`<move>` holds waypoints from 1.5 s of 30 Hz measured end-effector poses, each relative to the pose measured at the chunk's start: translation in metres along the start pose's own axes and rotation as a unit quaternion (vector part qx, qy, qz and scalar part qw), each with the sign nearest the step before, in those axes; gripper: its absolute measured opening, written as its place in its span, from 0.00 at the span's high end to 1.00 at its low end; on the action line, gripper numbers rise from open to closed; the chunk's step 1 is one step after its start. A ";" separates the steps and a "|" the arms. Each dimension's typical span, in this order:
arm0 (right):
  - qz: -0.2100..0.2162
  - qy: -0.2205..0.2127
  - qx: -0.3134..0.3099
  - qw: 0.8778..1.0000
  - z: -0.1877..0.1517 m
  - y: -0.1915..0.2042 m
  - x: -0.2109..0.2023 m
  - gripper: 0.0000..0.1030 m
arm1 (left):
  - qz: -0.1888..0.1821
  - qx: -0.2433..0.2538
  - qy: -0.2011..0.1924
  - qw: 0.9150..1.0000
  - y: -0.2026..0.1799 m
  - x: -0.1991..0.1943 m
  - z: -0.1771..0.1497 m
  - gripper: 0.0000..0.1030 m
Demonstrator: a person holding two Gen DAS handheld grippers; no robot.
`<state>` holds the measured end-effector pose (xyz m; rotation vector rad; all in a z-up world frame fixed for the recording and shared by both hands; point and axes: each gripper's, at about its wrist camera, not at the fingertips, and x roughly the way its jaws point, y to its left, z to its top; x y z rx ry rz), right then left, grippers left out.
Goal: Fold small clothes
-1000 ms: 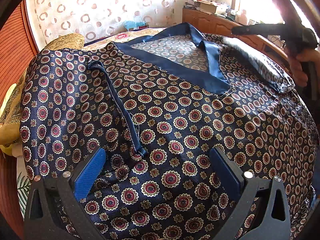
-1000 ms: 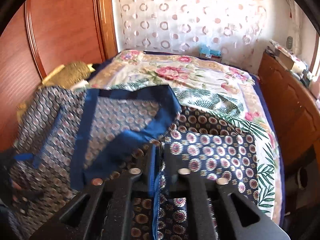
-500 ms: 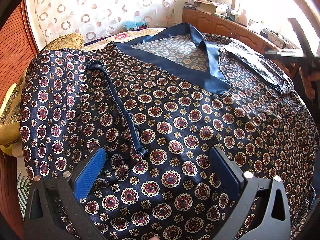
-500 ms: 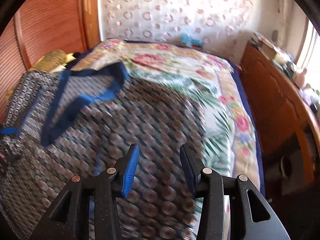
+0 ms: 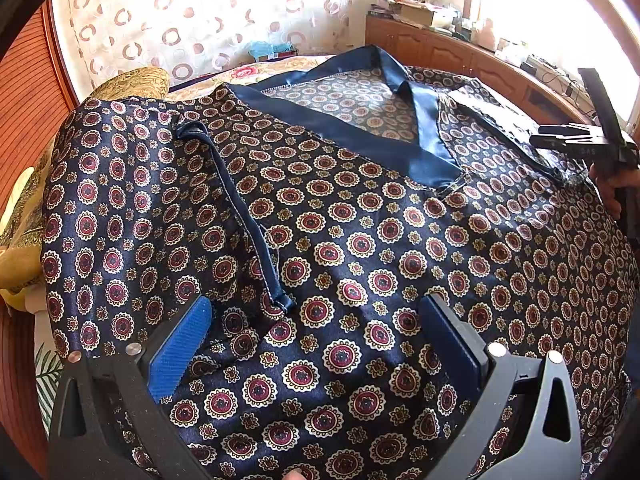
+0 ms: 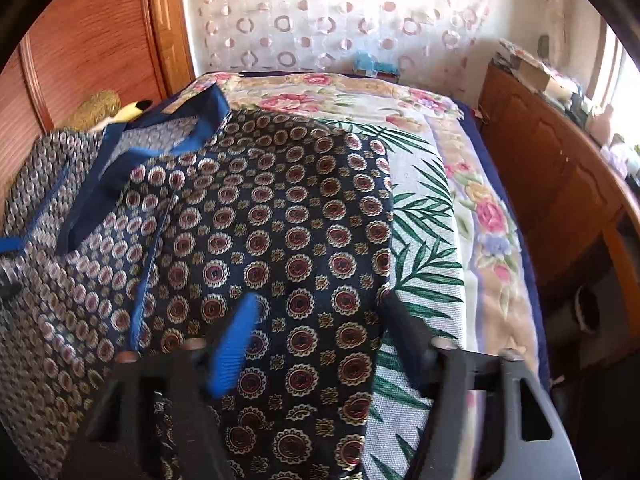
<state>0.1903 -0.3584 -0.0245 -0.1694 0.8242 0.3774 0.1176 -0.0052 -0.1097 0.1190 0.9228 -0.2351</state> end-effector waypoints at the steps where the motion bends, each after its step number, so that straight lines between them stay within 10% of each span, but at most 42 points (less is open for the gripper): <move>1: 0.000 0.000 -0.006 1.000 -0.001 0.001 0.000 0.22 | 0.000 0.000 0.000 1.000 0.000 0.000 0.000 0.00; 15: 0.003 0.001 -0.013 1.000 -0.004 -0.003 -0.002 0.17 | -0.014 -0.045 -0.091 0.995 0.047 -0.054 0.025 0.02; 25: 0.005 -0.028 0.002 1.000 0.024 -0.018 -0.005 0.25 | 0.045 -0.106 -0.122 0.986 0.133 -0.068 0.054 0.12; 32: 0.000 -0.008 0.003 1.000 0.048 -0.033 0.028 0.30 | 0.047 -0.164 -0.107 0.980 0.185 -0.048 0.066 0.41; 45: 0.004 -0.008 -0.009 1.000 0.051 -0.033 0.044 0.31 | -0.006 -0.184 -0.062 0.981 0.191 -0.011 0.077 0.46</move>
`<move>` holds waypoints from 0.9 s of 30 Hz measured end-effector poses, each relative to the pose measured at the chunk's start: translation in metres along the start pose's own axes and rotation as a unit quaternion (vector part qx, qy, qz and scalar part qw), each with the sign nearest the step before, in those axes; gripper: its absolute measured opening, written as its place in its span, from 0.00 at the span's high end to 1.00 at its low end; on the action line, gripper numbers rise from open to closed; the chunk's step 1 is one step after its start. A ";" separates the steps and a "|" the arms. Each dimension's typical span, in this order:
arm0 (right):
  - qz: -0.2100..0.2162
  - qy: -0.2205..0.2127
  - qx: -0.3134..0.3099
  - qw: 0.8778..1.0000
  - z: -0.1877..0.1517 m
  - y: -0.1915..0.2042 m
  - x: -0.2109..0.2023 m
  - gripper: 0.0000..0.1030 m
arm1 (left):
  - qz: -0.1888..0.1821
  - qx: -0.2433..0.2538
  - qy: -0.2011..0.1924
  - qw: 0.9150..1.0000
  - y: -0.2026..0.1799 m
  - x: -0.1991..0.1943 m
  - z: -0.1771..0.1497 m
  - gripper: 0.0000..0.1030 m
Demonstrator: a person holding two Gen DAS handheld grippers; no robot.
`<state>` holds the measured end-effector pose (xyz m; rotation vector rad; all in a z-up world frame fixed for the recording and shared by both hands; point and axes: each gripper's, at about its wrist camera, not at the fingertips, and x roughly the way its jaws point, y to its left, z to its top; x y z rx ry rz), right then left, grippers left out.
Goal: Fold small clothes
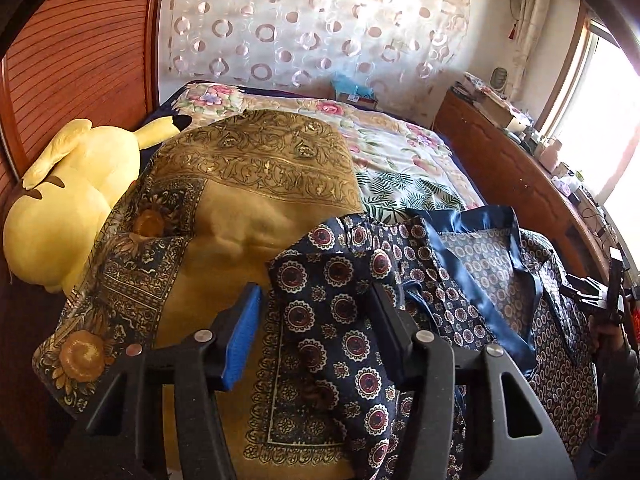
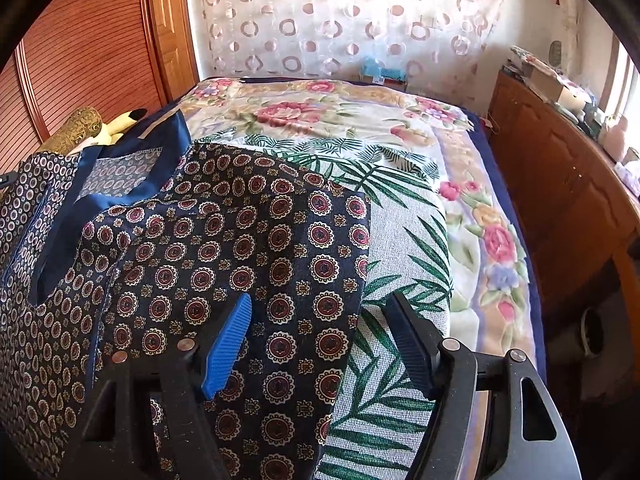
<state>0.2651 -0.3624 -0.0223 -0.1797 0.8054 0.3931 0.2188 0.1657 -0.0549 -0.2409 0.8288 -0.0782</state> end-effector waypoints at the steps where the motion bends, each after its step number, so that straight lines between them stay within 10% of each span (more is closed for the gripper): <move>1: 0.000 0.000 0.000 1.000 0.000 0.000 0.000 0.30 | -0.002 -0.001 -0.001 1.000 0.000 0.000 0.000 0.46; 6: -0.001 0.000 -0.001 1.000 0.000 0.000 -0.003 0.30 | -0.011 -0.003 -0.005 1.000 -0.002 0.002 0.000 0.51; 11: -0.001 0.000 -0.001 1.000 0.000 0.000 -0.003 0.30 | -0.016 0.002 -0.011 1.000 -0.006 0.001 -0.001 0.77; 22: 0.002 0.003 -0.002 1.000 0.002 -0.002 -0.003 0.30 | 0.003 0.028 -0.007 1.000 -0.019 0.005 -0.001 0.80; 27: 0.008 0.014 -0.003 1.000 0.011 -0.002 0.000 0.40 | -0.030 0.066 -0.008 0.997 -0.038 0.002 -0.007 0.96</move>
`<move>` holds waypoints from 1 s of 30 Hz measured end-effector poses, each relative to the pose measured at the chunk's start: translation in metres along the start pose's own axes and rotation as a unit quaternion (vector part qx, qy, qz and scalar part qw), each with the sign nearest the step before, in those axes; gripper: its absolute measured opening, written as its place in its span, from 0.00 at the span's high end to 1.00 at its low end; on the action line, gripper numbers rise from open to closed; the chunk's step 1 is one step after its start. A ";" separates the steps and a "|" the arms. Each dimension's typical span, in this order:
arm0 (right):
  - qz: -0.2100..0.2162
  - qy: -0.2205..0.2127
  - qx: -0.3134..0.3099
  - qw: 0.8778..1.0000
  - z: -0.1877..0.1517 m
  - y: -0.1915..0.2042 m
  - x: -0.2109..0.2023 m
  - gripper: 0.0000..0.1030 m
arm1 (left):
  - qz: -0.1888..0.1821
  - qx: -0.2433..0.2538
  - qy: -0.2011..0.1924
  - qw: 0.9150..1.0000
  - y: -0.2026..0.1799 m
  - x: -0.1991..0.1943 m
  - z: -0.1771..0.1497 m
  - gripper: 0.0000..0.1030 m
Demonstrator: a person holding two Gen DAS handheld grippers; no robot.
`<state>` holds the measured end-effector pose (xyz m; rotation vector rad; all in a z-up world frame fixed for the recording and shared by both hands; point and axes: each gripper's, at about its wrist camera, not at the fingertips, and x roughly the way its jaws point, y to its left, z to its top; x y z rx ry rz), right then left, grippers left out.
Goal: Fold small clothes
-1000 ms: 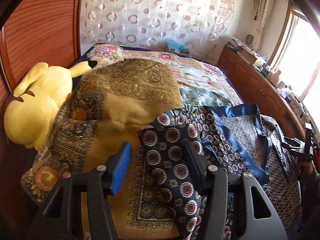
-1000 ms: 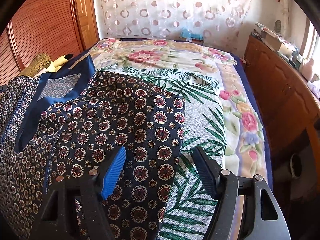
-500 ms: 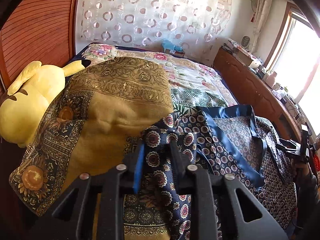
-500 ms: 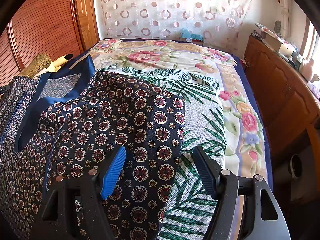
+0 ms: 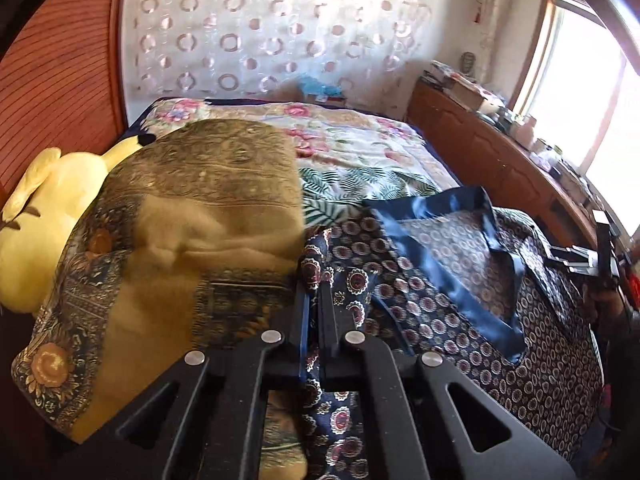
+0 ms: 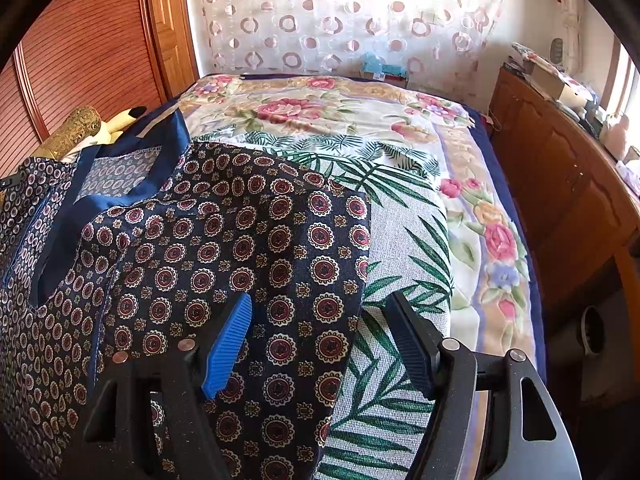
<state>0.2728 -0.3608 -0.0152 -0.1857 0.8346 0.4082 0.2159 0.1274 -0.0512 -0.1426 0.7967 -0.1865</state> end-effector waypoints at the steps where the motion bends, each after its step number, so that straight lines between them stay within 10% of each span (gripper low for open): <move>1: 0.002 0.005 -0.001 1.000 0.004 0.000 0.002 0.46 | -0.002 0.004 -0.002 1.000 -0.004 -0.001 0.000 0.97; 8: -0.020 0.021 0.009 1.000 0.032 0.003 0.020 0.54 | -0.022 0.017 -0.008 1.000 -0.027 -0.014 -0.013 0.97; 12: 0.008 0.014 0.010 1.000 0.033 0.011 0.017 0.95 | -0.032 0.021 -0.002 0.999 -0.036 -0.021 -0.030 0.97; 30: 0.050 -0.112 0.026 0.992 -0.098 0.040 -0.112 0.97 | -0.027 0.003 -0.050 0.998 -0.043 -0.101 -0.115 0.97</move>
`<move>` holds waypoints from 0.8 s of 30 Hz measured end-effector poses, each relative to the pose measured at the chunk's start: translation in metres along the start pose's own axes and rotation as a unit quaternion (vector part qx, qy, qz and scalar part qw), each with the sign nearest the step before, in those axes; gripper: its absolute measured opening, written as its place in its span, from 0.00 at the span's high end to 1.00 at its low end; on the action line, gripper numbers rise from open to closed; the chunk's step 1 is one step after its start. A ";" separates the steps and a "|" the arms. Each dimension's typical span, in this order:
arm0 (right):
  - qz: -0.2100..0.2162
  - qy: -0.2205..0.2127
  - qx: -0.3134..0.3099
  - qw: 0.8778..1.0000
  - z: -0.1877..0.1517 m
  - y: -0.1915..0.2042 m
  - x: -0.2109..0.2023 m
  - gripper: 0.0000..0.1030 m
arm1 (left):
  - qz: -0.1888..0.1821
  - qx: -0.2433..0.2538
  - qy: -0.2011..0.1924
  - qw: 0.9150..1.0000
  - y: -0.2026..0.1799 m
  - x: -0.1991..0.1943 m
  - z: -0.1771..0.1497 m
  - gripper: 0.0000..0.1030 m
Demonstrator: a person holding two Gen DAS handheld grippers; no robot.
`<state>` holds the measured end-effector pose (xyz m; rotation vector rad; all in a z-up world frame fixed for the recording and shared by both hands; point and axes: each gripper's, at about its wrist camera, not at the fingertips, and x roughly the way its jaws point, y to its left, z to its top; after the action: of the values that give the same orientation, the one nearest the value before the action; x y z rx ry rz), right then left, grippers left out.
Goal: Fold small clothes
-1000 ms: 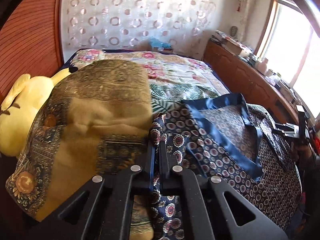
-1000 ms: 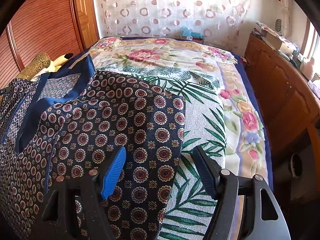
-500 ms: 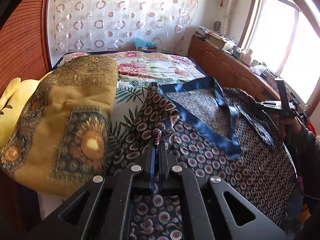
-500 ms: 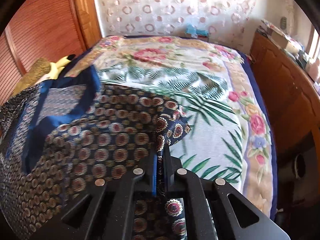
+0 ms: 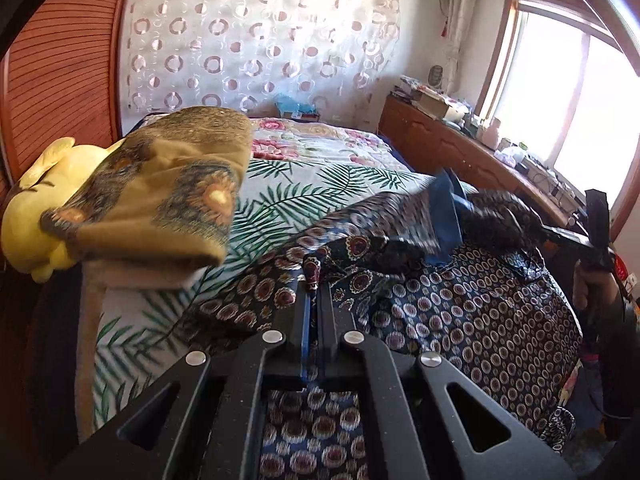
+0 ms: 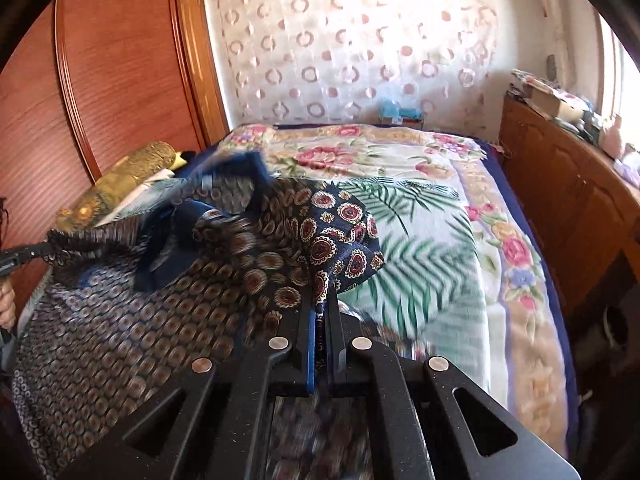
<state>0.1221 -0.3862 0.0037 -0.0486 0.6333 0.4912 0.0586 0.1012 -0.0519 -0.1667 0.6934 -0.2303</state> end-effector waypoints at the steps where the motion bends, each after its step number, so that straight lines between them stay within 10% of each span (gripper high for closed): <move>1: 0.002 -0.005 0.006 1.000 -0.008 -0.001 -0.009 0.97 | 0.003 -0.005 -0.007 1.000 0.003 -0.009 -0.005 0.97; 13: 0.016 -0.087 0.025 0.996 -0.067 -0.007 -0.111 0.97 | 0.046 -0.070 -0.051 0.995 0.051 -0.078 -0.051 0.97; 24: -0.027 0.022 0.016 0.999 -0.136 -0.011 -0.114 0.98 | 0.078 -0.048 -0.019 0.996 0.048 -0.081 -0.071 0.97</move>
<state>-0.0274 -0.4706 -0.0414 -0.0462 0.6807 0.4294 -0.0403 0.1639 -0.0667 -0.2081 0.6763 -0.0441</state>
